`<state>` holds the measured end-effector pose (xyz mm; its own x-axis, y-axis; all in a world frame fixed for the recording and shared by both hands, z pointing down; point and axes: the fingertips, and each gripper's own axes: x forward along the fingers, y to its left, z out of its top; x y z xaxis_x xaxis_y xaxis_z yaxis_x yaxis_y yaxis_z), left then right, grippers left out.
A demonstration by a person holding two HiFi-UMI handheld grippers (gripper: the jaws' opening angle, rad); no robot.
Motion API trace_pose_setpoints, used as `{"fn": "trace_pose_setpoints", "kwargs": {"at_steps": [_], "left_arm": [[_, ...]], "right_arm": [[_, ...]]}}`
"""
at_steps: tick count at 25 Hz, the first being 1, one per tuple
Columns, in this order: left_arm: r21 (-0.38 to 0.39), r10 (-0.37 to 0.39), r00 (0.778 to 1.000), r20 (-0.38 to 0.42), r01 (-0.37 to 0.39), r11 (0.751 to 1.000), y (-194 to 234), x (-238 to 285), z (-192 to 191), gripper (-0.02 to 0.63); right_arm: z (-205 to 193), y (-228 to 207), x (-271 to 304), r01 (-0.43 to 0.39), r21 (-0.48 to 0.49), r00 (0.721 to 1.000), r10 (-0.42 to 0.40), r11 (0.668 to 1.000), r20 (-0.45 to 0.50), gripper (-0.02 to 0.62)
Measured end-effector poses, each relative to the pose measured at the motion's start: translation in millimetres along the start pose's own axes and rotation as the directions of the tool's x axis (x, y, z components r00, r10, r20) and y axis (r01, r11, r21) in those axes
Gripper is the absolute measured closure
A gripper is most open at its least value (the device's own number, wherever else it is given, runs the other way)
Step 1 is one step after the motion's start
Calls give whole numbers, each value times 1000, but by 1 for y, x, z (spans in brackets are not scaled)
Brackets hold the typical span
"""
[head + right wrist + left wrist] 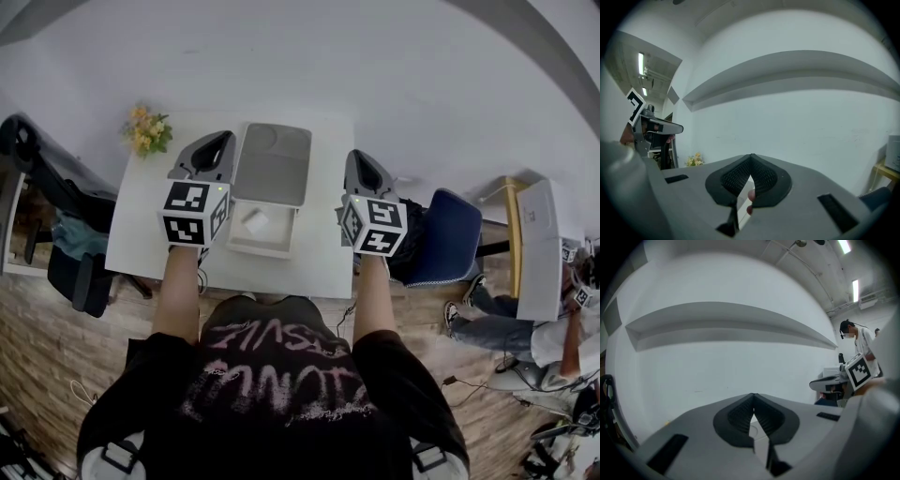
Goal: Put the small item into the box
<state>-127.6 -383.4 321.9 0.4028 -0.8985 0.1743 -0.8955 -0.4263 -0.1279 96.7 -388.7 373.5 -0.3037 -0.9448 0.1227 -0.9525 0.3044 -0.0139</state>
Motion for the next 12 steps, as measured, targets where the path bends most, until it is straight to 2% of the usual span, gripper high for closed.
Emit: {"fn": "trace_pose_setpoints", "kwargs": {"at_steps": [12], "left_arm": [[-25, 0, 1000, 12, 1, 1000, 0, -4, 0, 603]], "right_arm": [[1, 4, -3, -4, -25, 1000, 4, 1000, 5, 584]]}}
